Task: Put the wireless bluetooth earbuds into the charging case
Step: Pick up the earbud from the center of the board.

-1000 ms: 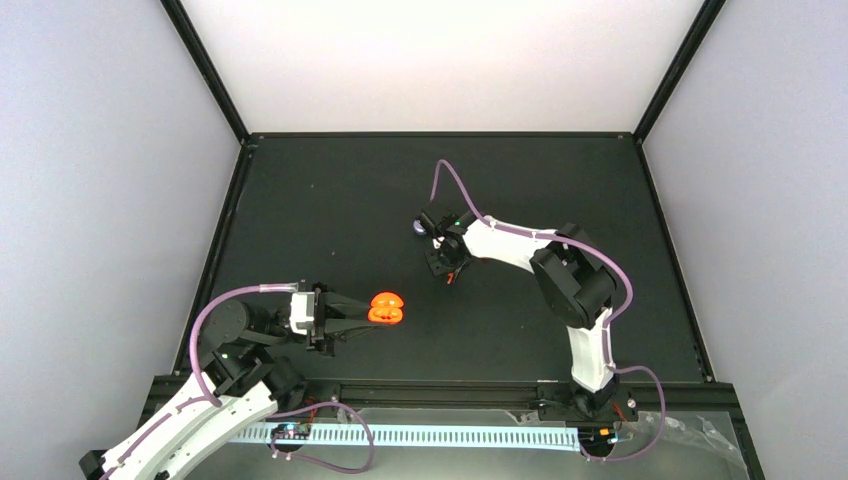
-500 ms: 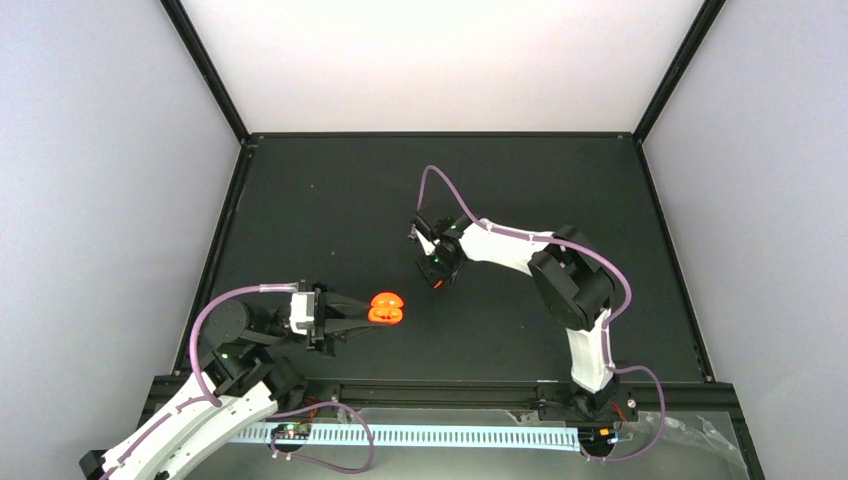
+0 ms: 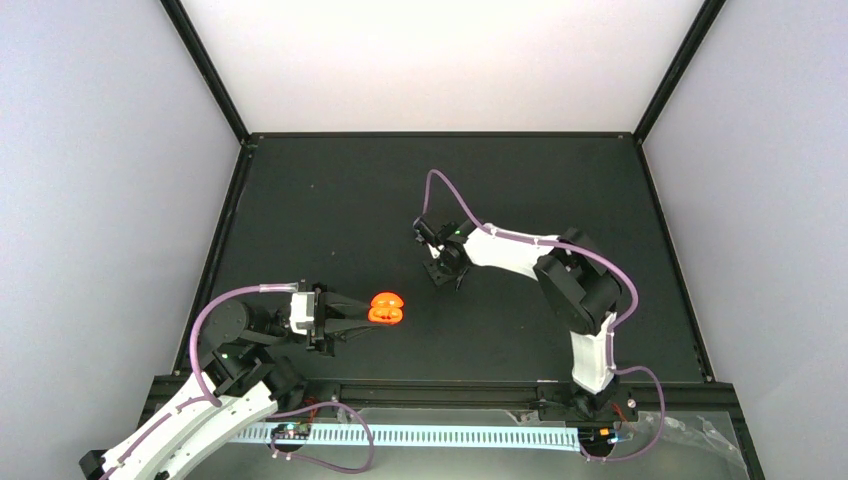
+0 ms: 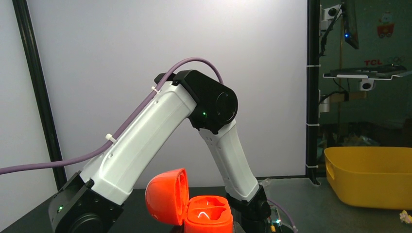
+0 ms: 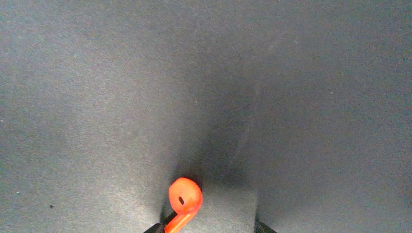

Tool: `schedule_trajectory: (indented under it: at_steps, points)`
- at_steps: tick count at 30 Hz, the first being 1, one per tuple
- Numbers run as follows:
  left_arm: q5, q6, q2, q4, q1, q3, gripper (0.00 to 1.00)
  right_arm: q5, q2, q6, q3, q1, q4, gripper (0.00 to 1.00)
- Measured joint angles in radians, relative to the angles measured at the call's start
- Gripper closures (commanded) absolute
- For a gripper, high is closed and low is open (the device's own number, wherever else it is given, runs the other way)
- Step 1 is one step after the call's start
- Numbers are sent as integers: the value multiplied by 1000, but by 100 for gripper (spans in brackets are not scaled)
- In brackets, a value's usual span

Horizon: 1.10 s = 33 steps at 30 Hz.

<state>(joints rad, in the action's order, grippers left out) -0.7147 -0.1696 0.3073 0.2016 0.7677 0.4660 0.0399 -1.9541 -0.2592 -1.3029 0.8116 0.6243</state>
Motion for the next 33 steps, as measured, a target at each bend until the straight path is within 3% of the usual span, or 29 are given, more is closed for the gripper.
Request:
schedule_trajectory:
  at_steps: [15, 25, 33]
  points:
    - [0, 0, 0, 0, 0, 0, 98, 24, 55, -18, 39, 0, 14, 52]
    - [0, 0, 0, 0, 0, 0, 99, 8, 10, -80, -151, 0, 58, 59]
    - [0, 0, 0, 0, 0, 0, 98, 50, -88, -145, -179, 0, 137, 57]
